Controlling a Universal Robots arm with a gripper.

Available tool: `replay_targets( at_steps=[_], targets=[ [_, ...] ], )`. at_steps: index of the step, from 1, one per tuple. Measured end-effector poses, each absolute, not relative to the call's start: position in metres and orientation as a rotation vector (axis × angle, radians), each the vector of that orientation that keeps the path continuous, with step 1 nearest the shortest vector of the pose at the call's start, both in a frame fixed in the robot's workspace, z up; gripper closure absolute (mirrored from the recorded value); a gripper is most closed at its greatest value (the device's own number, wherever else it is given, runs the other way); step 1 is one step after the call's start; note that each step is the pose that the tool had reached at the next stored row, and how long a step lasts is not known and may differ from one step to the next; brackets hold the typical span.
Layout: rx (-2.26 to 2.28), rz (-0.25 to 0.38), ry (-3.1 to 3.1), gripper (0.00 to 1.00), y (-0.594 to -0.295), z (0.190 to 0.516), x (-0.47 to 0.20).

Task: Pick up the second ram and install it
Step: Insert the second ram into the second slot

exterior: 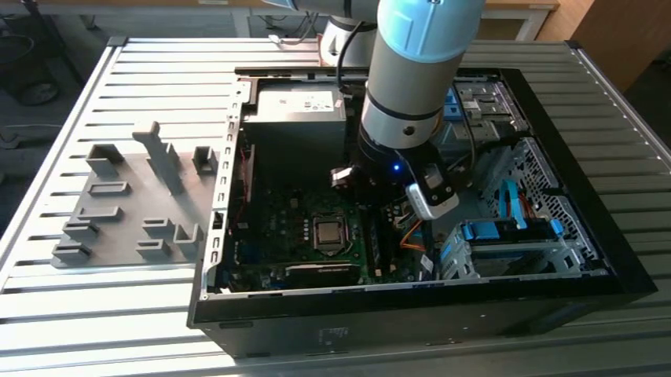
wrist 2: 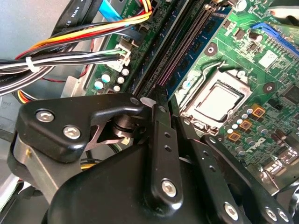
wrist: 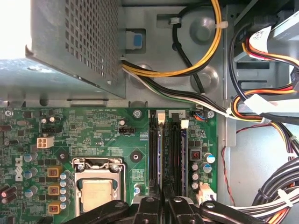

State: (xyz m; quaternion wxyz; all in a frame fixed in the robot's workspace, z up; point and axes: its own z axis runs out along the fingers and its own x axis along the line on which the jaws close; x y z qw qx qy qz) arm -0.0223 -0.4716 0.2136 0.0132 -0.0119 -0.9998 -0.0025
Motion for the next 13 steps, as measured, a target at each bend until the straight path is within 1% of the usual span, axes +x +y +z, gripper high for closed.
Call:
replay_targets(
  at_steps=[13],
  targets=[
    [-0.042,-0.008,-3.115,0.86,-0.4717,0.2091,-0.0223]
  ],
)
